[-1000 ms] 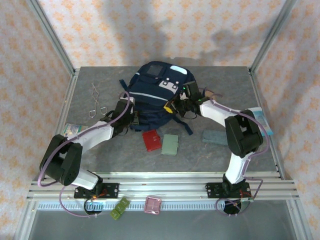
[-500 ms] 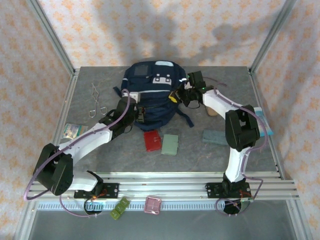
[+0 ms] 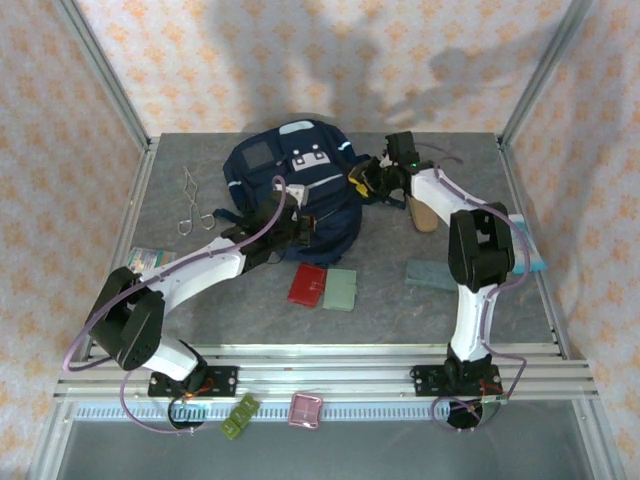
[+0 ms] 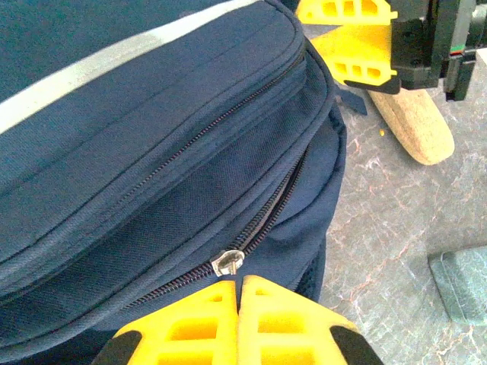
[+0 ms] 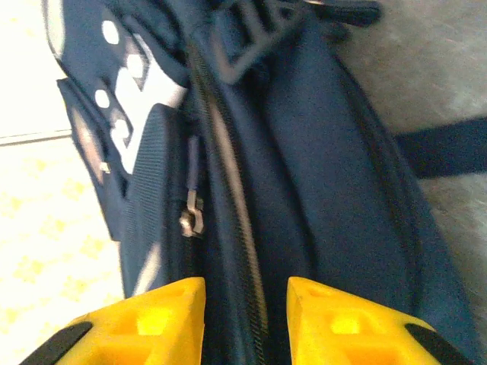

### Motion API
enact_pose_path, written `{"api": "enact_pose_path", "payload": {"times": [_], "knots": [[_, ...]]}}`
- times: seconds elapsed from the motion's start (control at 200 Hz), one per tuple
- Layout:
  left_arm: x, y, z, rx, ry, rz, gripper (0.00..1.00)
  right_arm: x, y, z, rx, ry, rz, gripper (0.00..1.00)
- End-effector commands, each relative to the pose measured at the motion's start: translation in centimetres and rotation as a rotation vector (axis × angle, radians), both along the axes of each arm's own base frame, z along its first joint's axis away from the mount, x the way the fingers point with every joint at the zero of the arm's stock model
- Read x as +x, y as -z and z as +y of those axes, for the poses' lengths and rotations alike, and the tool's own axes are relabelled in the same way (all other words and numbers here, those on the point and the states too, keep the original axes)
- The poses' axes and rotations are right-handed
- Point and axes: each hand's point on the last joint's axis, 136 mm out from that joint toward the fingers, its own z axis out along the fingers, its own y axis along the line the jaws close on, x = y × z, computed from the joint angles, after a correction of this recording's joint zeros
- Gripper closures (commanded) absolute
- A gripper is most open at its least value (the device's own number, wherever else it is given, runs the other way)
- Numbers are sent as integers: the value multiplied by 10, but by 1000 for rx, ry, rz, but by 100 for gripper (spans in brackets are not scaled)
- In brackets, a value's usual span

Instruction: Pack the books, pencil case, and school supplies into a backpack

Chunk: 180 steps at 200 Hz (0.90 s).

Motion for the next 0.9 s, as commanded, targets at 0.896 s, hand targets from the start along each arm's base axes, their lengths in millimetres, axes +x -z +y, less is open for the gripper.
{"api": "enact_pose_path", "payload": {"times": [0.896], "knots": [[-12,43,-23,-2,60,60,100,-82,37,75,37,-133,88,76]]}}
